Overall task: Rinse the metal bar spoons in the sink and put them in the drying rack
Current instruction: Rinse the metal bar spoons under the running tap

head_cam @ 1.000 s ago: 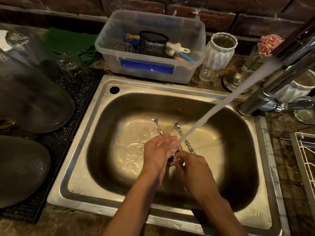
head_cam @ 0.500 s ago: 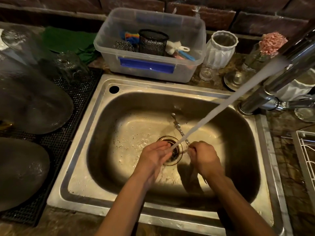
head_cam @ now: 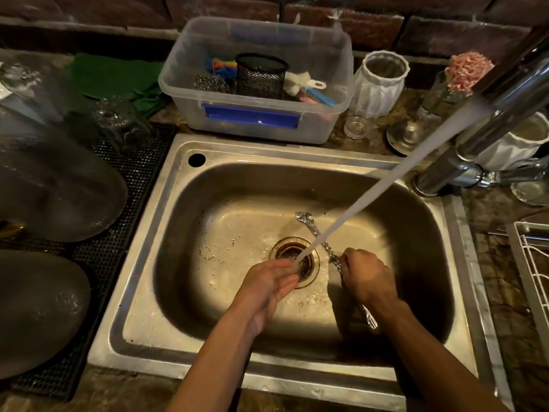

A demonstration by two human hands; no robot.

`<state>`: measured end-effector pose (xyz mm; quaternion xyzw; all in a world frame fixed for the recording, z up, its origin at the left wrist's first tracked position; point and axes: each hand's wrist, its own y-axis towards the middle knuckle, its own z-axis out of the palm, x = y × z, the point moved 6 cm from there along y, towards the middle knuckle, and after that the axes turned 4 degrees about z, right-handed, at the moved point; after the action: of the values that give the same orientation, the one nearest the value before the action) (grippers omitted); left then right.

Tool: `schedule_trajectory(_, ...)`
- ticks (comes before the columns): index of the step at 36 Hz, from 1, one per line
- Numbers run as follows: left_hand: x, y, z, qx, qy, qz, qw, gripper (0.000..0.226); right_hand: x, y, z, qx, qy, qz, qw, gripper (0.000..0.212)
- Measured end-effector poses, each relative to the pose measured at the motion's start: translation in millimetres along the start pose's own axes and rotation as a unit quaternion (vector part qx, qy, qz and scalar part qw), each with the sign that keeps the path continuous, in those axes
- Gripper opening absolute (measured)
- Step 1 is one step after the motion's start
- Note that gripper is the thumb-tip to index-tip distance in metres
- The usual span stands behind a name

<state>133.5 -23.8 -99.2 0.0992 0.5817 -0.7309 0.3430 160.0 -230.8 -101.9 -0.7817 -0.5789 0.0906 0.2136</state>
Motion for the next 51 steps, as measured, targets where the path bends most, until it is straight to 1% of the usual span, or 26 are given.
schedule_trajectory(2, -0.3, 0.1, -1.5, -0.006, 0.005, 0.000, 1.000, 0.020, 0.5, -0.2, -2.0, -0.001, 0.009, 0.004, 1.000, 0.021)
schedule_trajectory(5, -1.6, -0.5, -4.9, -0.015, 0.049, 0.015, 0.999, 0.021, 1.3, -0.9, -6.0, -0.019, 0.039, 0.002, 0.999, 0.022)
schedule_trajectory(8, -5.6, -3.9, -5.1, -0.019, 0.097, 0.038, 0.994, 0.020, 1.0, -0.3, -9.6, -0.033, 0.104, 0.001, 0.994, 0.019)
schedule_trajectory(11, -15.1, -10.2, -2.6, -0.016, 0.148, 0.062, 0.987, 0.022, 1.8, 0.1, -11.2, -0.019, 0.178, 0.012, 0.984, 0.015)
schedule_trajectory(14, -26.8, -18.6, 1.8, -0.018, 0.206, 0.097, 0.974, 0.022, 3.9, -2.6, -10.9, -0.001, 0.230, 0.009, 0.973, 0.016)
schedule_trajectory(16, -33.2, -23.8, 4.6, -0.025, 0.264, 0.132, 0.955, 0.020, 4.8, -7.9, -13.8, -0.013, 0.260, 0.002, 0.965, 0.017)
schedule_trajectory(18, -41.6, -32.0, 7.6, -0.032, 0.338, 0.188, 0.921, 0.015, 4.3, -15.4, -18.6, -0.026, 0.297, 0.002, 0.954, 0.017)
schedule_trajectory(19, -45.5, -36.6, 8.6, -0.037, 0.389, 0.221, 0.893, 0.013, 3.6, -20.0, -21.4, -0.030, 0.317, 0.004, 0.948, 0.017)
schedule_trajectory(20, -47.7, -40.7, 9.8, -0.040, 0.443, 0.247, 0.861, 0.017, 2.9, -24.7, -24.7, -0.033, 0.331, 0.004, 0.943, 0.018)
schedule_trajectory(22, -48.2, -50.4, 10.5, -0.050, 0.538, 0.265, 0.799, 0.034, 2.3, -35.7, -33.5, -0.035, 0.345, -0.005, 0.938, 0.021)
schedule_trajectory(26, -44.0, -76.8, 7.9, -0.075, 0.654, 0.286, 0.696, 0.056, 0.7, -60.6, -53.6, -0.035, 0.355, -0.019, 0.934, 0.028)
schedule_trajectory(30, -24.1, -102.0, 2.1, -0.065, 0.718, 0.281, 0.633, 0.066, -6.5, -85.0, -75.0, -0.035, 0.383, -0.010, 0.923, 0.027)
schedule_trajectory(32, -11.7, -113.6, 1.4, -0.061, 0.746, 0.283, 0.600, 0.066, -13.5, -94.9, -85.6, -0.041, 0.387, 0.001, 0.921, 0.029)
schedule_trajectory(34, 1.0, -121.9, 2.2, -0.050, 0.766, 0.280, 0.577, 0.066, -21.0, -102.7, -95.5, -0.048, 0.396, 0.013, 0.917, 0.032)
schedule_trajectory(36, 11.6, -128.3, 1.4, -0.055, 0.776, 0.279, 0.563, 0.067, -28.7, -110.0, -103.7, -0.059, 0.409, 0.023, 0.910, 0.032)
schedule_trajectory(39, 22.4, -137.7, -2.3, -0.088, 0.783, 0.279, 0.550, 0.067, -39.4, -121.8, -112.5, -0.074, 0.429, 0.029, 0.900, 0.026)
schedule_trajectory(43, 26.3, -140.9, -4.2, -0.101, 0.781, 0.288, 0.545, 0.065, -57.9, -131.3, -116.5, -0.081, 0.465, 0.056, 0.880, 0.026)
schedule_trajectory(47, 26.4, -138.8, -1.3, -0.106, 0.773, 0.315, 0.541, 0.060, -77.4, -126.3, -125.7, -0.128, 0.455, 0.082, 0.878, 0.022)
schedule_trajectory(48, 27.1, -137.9, -1.7, -0.109, 0.771, 0.322, 0.538, 0.060, -81.8, -122.5, -127.8, -0.138, 0.455, 0.090, 0.875, 0.024)
schedule_trajectory(51, 27.8, -134.9, -4.5, -0.115, 0.769, 0.332, 0.534, 0.060, -90.2, -106.5, -132.7, -0.140, 0.473, 0.119, 0.862, 0.045)
